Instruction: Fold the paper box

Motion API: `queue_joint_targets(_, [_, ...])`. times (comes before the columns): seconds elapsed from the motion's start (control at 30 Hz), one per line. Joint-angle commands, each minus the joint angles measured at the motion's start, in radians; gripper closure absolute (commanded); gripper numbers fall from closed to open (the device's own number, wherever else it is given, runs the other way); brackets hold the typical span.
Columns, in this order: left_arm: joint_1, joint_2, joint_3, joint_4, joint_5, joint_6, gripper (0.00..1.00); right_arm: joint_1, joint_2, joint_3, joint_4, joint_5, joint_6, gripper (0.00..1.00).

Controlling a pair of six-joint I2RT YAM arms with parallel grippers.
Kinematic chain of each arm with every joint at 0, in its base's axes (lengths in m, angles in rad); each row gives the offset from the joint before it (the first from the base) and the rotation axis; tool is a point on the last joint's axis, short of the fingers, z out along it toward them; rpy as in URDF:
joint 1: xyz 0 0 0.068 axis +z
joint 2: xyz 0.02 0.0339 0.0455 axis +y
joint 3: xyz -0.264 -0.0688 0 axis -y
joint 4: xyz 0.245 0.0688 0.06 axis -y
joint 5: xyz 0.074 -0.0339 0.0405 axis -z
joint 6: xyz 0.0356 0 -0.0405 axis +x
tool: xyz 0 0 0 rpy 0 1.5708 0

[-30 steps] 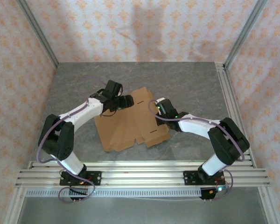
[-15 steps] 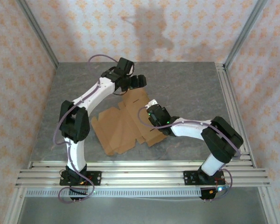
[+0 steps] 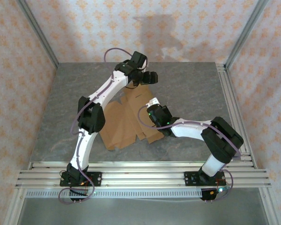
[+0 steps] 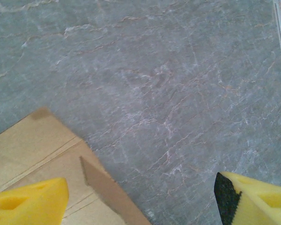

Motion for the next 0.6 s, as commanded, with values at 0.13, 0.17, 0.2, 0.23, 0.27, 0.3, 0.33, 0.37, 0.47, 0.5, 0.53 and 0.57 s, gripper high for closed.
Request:
queue_joint_targets(0.13, [-0.020, 0.043, 0.113, -0.095, -0.046, 0.079, 0.20, 0.007, 0.022, 0.019, 0.015, 0.023, -0.016, 1.00])
queue_joint_targets(0.17, [-0.021, 0.049, 0.118, -0.092, -0.037, 0.079, 0.22, 0.007, 0.024, 0.020, 0.013, 0.021, -0.018, 1.00])
queue_joint_targets(0.2, [-0.022, 0.056, 0.122, -0.086, -0.022, 0.080, 0.23, 0.007, 0.025, 0.022, 0.012, 0.018, -0.017, 1.00])
queue_joint_targets(0.23, [-0.021, 0.067, 0.133, -0.083, -0.003, 0.083, 0.24, 0.007, 0.026, 0.023, 0.009, 0.015, -0.019, 1.00])
queue_joint_targets(0.27, [-0.022, 0.081, 0.148, -0.084, 0.013, 0.083, 0.26, 0.007, 0.027, 0.024, 0.007, 0.014, -0.019, 1.00])
queue_joint_targets(0.3, [-0.021, 0.095, 0.163, -0.089, 0.023, 0.081, 0.27, 0.007, 0.027, 0.025, 0.006, 0.014, -0.019, 1.00])
queue_joint_targets(0.33, [-0.023, 0.111, 0.182, -0.100, 0.027, 0.077, 0.27, 0.007, 0.029, 0.026, 0.005, 0.014, -0.019, 1.00])
queue_joint_targets(0.37, [-0.021, 0.129, 0.206, -0.114, 0.027, 0.072, 0.27, 0.007, 0.030, 0.026, 0.004, 0.014, -0.018, 1.00])
queue_joint_targets(0.47, [-0.019, 0.173, 0.247, -0.147, 0.029, 0.056, 0.27, 0.007, 0.027, 0.026, 0.003, 0.018, -0.016, 1.00])
queue_joint_targets(0.5, [-0.020, 0.179, 0.251, -0.150, 0.029, 0.049, 0.27, 0.007, 0.028, 0.026, 0.002, 0.020, -0.016, 1.00])
queue_joint_targets(0.53, [-0.018, 0.185, 0.251, -0.153, 0.030, 0.045, 0.27, 0.007, 0.027, 0.026, 0.003, 0.022, -0.017, 1.00])
queue_joint_targets(0.57, [-0.018, 0.188, 0.251, -0.156, 0.029, 0.041, 0.28, 0.007, 0.027, 0.026, 0.003, 0.024, -0.016, 1.00])
